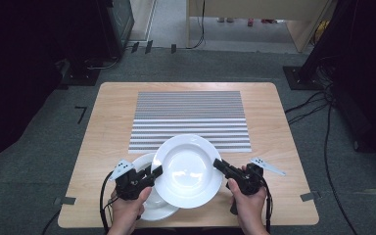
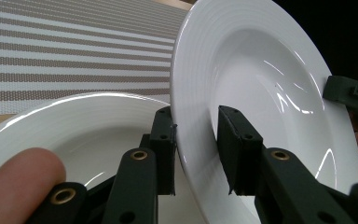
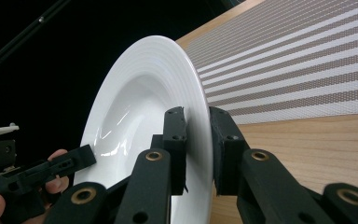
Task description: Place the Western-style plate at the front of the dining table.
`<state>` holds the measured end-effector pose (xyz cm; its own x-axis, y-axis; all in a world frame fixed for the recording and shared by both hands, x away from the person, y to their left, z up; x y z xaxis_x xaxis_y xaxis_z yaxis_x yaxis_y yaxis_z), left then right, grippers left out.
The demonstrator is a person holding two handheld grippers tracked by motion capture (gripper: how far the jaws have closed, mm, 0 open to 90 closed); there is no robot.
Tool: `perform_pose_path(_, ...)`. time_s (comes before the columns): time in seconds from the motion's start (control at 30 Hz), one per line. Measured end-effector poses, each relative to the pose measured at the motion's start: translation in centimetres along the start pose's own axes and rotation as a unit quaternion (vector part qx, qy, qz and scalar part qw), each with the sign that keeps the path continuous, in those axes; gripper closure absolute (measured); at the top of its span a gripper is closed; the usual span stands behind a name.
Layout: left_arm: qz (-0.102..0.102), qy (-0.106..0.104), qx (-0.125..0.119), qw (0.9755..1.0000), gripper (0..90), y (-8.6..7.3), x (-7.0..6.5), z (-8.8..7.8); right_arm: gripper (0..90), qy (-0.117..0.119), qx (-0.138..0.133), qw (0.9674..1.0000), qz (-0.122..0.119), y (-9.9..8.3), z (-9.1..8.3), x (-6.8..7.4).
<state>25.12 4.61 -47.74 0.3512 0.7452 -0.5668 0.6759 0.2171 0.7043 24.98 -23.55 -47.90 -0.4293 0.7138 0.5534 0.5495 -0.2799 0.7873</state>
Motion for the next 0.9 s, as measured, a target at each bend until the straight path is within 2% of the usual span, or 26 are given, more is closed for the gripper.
perform_pose_path(0.37, -0.007, 0.004, 0.002, 1.0, 69.1, 1.1, -0.1, 0.9, 79.4, -0.005, -0.005, 1.0, -0.005, 1.2, 0.3, -0.3)
perform_pose_path(0.63, -0.003, 0.013, -0.003, 0.9999, 69.0, 2.7, 0.1, 1.6, 79.2, -0.003, -0.004, 1.0, -0.007, 2.5, 1.5, -0.6)
perform_pose_path(0.9, -0.007, 0.019, 0.004, 0.9998, 69.0, 4.2, 0.6, 2.9, 78.8, -0.005, 0.002, 1.0, -0.004, 3.8, 3.0, -1.7)
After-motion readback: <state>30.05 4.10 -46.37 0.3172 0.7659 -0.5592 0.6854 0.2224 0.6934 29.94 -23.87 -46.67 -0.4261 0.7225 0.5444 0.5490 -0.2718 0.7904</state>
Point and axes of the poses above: each handheld gripper's, and its own axes: z roughly forward along the jaws, y roughly out of its top, x roughly to its left, the point moved 5 cm from there along z, roughly forward along the jaws, and after that the axes turned 10 degrees about -z, right-handed, at the moved point
